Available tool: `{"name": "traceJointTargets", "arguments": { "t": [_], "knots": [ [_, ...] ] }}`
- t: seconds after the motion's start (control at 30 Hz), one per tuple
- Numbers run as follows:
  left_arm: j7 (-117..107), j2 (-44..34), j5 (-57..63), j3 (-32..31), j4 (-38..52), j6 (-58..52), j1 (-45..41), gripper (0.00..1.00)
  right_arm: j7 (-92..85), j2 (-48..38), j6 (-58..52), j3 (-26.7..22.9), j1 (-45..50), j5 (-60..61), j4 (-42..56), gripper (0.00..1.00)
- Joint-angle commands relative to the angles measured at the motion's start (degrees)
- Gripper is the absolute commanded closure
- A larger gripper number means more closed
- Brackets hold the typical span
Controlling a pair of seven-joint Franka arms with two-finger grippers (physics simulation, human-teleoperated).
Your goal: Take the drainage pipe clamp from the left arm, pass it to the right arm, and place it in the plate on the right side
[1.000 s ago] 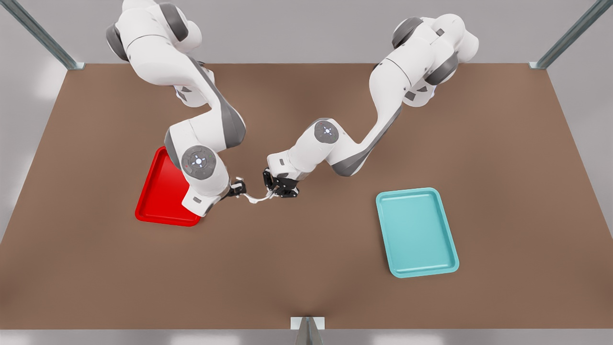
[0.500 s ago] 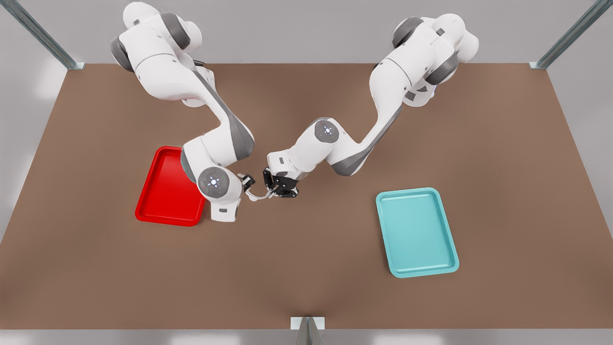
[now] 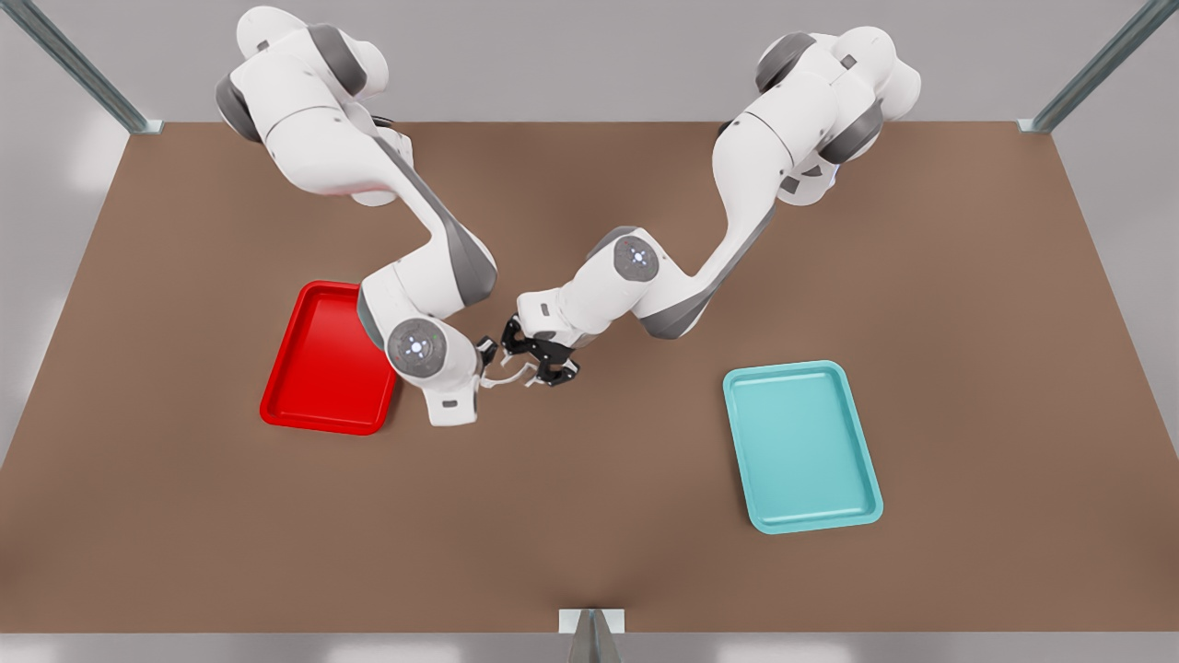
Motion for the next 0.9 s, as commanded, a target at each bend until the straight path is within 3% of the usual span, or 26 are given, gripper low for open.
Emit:
{"name": "traceJointTargets", "arguments": {
  "t": [0.0, 0.17, 0.3, 0.37, 0.43, 0.5, 0.53, 0.6, 0.63, 0.67, 0.77, 0.83, 0.87],
  "knots": [
    [-3.38, -0.26, 3.2, 0.02, 0.08, -0.85, -0.03, 0.0, -6.56, -1.04, -0.06, -0.45, -0.95, -1.3, -0.07, 0.79],
    [1.89, -1.92, 3.2, -3.58, 0.08, -11.83, 8.76, 0.0, -5.85, -5.35, 0.03, -0.36, -11.23, -4.2, -4.99, 0.79],
    [7.34, -6.58, 3.64, -8.5, -0.01, -38.46, 30.11, 0.0, -5.85, -5.26, 4.33, -0.27, -21.42, -6.22, -10.96, 0.79],
    [10.07, -10.62, 8.81, -8.15, -0.01, -43.74, 38.91, 0.0, -5.85, -5.96, 5.13, -0.01, -24.41, -7.45, -13.69, 0.79],
    [9.63, -15.11, 14.54, -7.98, -0.01, -48.83, 42.33, 0.0, -6.03, -9.13, 10.31, 0.17, -28.37, -8.33, -20.98, 0.79],
    [9.8, -24.24, 2.42, 13.99, -2.29, -50.33, 31.53, 0.0, -6.03, -8.43, 14.0, 0.17, -31.8, -8.24, -25.12, 0.79],
    [9.36, -28.11, 2.15, 24.0, -6.15, -50.69, 24.33, 0.0, -6.03, -8.34, 14.27, 0.17, -32.33, -8.24, -26.08, 0.79],
    [4.11, -29.96, 2.15, 26.3, -9.5, -50.34, 21.25, 0.0, -6.03, -8.34, 14.27, 0.17, -32.68, -8.15, -27.05, 0.79],
    [-1.71, -29.96, 2.15, 26.3, -9.41, -50.42, 19.93, 0.0, -5.85, -8.34, 14.18, 0.17, -32.86, -8.06, -27.14, 0.05],
    [-1.45, -29.96, 1.97, 26.91, -9.32, -50.33, 20.01, 0.0, -5.85, -7.81, 14.36, 0.17, -32.94, -7.98, -27.05, 0.0],
    [-1.89, -29.79, 2.15, 27.0, -9.41, -50.34, 19.49, 0.0, -4.8, -8.16, 13.57, 0.52, -32.24, -7.98, -23.46, 0.0],
    [-1.8, -29.08, 2.15, 27.0, -9.41, -50.34, 19.49, 0.0, 3.55, -8.43, -1.01, 6.4, -29.69, -9.21, -2.55, 0.0],
    [-2.24, -28.82, 2.24, 27.0, -9.41, -50.34, 19.4, 0.0, 6.87, -9.91, -5.76, 9.12, -29.51, -9.03, 2.03, 0.0]
  ]
}}
